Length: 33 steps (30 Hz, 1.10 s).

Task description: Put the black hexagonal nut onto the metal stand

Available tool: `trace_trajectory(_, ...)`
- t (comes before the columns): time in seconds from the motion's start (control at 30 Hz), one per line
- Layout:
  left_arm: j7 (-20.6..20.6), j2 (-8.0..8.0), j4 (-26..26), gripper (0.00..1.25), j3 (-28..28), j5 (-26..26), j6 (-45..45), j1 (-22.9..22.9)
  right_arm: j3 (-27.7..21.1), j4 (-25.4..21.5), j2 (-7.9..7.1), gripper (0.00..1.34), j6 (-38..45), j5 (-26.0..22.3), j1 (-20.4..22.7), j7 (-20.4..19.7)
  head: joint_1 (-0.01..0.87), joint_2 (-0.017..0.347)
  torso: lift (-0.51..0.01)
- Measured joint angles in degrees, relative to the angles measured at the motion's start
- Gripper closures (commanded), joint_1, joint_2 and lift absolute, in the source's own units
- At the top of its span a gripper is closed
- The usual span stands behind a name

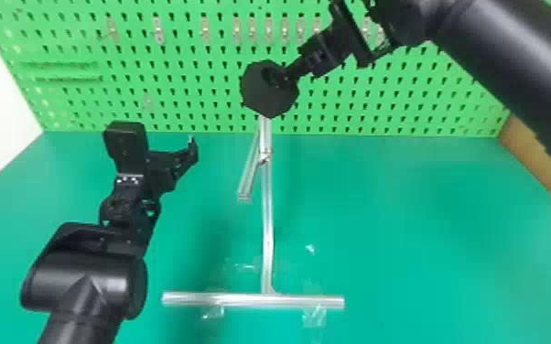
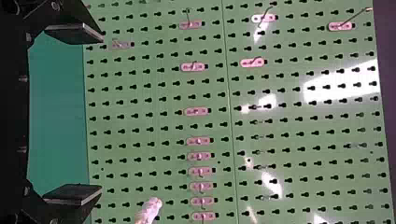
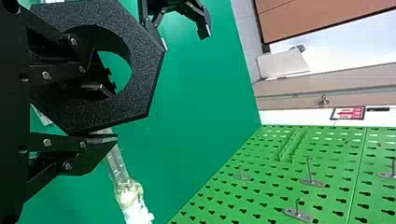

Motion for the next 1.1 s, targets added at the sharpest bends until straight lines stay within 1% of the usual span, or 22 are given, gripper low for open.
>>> trace_trajectory(0.1,0.00,0.00,0.00,0.15,0.00,0.01,0.00,0.00,0.00,0.20,0.00,1.13,-0.28,-0.19,0.06,0.07,0.693,0.081,-0.001)
trace_trajectory(0.23,0.00,0.00,0.00,0.15,0.00,0.01,0.00,0.00,0.02,0.30,0.00,1.04,-0.47,-0.36,0.09,0.15,0.693,0.081,-0.001)
trace_trajectory(0.5,0.00,0.00,0.00,0.15,0.00,0.01,-0.08,0.00,0.18,0.56,-0.05,1.04,-0.87,-0.94,0.17,0.17,0.693,0.081,-0.001)
trace_trajectory(0.63,0.00,0.00,0.00,0.15,0.00,0.01,-0.12,0.00,0.20,0.67,-0.09,1.00,-1.02,-1.19,0.24,0.19,0.693,0.081,-0.001)
trace_trajectory(0.7,0.00,0.00,0.00,0.15,0.00,0.01,-0.15,0.00,0.25,0.77,-0.09,0.95,-1.12,-1.32,0.25,0.19,0.693,0.081,-0.001)
trace_trajectory(0.8,0.00,0.00,0.00,0.15,0.00,0.01,-0.18,0.00,0.29,0.88,-0.09,0.92,-1.35,-1.52,0.25,0.17,0.693,0.081,-0.001)
trace_trajectory(0.93,0.00,0.01,0.00,0.15,0.00,0.01,-0.24,-0.07,0.25,1.20,-0.09,0.76,-1.74,-1.93,0.27,0.16,0.693,0.081,-0.001)
trace_trajectory(1.0,0.00,0.05,0.00,0.15,0.00,0.01,-0.26,-0.08,0.18,1.45,-0.09,0.74,-2.04,-2.26,0.30,0.15,0.693,0.081,-0.001)
trace_trajectory(1.1,0.00,0.08,0.00,0.15,0.00,0.01,-0.28,-0.08,0.15,1.75,-0.09,0.65,-2.31,-2.69,0.32,0.15,0.693,0.081,-0.001)
